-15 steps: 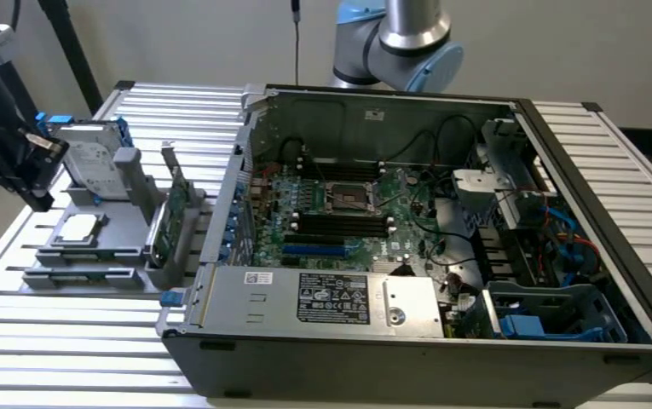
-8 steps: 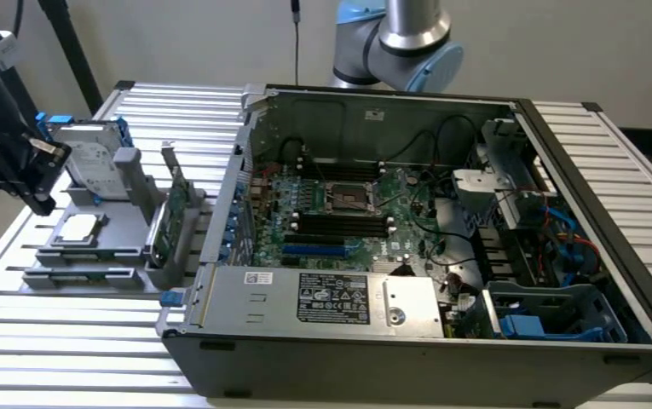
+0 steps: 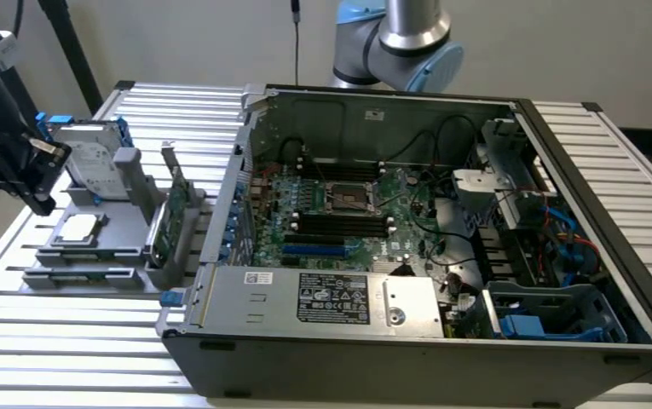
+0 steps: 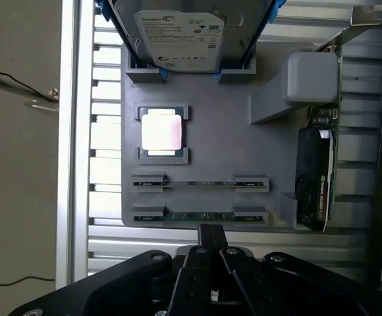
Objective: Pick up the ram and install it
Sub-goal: 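Pick up the ram and move it above insertion slot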
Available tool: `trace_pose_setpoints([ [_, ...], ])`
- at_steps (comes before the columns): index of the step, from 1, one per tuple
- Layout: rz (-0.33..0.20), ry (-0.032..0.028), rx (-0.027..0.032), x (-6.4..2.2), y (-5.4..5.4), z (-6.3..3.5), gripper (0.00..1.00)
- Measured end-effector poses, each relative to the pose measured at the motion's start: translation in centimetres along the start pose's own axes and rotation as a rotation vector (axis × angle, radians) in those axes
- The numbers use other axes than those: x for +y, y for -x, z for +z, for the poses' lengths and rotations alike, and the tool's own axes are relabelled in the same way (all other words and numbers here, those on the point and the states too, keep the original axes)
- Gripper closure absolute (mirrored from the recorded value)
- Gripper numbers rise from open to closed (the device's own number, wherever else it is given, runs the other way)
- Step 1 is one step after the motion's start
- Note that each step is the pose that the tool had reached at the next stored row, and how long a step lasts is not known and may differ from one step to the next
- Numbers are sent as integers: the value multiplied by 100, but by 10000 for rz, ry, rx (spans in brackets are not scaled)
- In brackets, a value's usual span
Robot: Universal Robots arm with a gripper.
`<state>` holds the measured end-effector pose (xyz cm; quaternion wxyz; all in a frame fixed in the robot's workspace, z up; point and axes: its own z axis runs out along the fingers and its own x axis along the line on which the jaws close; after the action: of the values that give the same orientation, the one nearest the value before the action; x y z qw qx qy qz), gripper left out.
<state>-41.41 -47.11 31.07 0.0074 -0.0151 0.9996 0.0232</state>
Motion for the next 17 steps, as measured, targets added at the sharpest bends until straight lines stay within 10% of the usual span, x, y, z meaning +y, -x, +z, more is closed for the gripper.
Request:
trace_pose_setpoints([
  [7,-139,4,7,-32,-6,26,89],
  [17,-1941,30,92,-34,-7,64,89],
])
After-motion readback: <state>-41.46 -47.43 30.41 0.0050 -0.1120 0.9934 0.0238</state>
